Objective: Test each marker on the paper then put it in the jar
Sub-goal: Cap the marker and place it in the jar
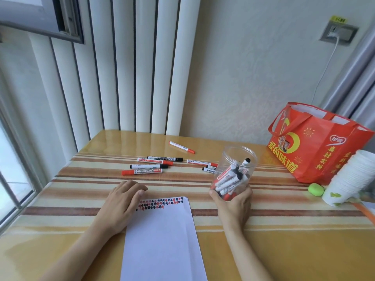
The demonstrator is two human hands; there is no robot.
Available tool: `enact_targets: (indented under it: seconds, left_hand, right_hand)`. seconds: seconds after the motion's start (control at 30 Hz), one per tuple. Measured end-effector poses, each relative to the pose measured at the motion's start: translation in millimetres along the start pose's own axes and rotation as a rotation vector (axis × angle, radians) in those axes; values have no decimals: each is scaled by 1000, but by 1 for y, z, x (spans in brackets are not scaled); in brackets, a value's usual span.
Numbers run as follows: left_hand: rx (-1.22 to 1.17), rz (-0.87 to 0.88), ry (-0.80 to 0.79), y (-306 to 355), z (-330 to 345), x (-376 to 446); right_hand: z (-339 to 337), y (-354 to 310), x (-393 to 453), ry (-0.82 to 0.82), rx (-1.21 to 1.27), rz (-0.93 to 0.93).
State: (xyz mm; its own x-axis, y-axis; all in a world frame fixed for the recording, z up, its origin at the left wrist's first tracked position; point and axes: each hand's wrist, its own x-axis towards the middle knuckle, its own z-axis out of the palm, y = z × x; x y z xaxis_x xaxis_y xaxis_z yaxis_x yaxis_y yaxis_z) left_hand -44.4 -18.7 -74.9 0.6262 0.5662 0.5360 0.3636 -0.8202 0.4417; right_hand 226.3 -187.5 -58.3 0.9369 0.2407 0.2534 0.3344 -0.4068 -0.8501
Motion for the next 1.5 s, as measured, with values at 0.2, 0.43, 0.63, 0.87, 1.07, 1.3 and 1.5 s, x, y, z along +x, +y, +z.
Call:
enact_targets:
  seconds: [0.2, 0.43, 0.63, 0.87, 1.07, 1.3, 1.5]
  left_hand:
    - [5, 16, -44, 3, -1, 1]
    - [-11, -4, -65, -2, 3, 4]
    - [-20, 9, -55, -3, 2, 6]
    - [-36, -2, -45, -3, 1, 7]
    - [-69, -29, -62, -5, 2, 7]
    - [-79, -24, -54, -2, -1, 8]
    - [-100, -42, -61, -1, -2, 8]
  right_hand:
    - [1, 7, 26, 145, -29, 83]
    - [3, -19, -3, 304, 74, -729]
    - [66, -18, 31, -353, -366, -790]
    - [95, -40, 70, -379, -581, -97]
    - [108, -43, 27, -329, -798, -150]
    - [104, -51, 29, -325, -645, -639]
    - [105, -34, 78, -583, -755, -501]
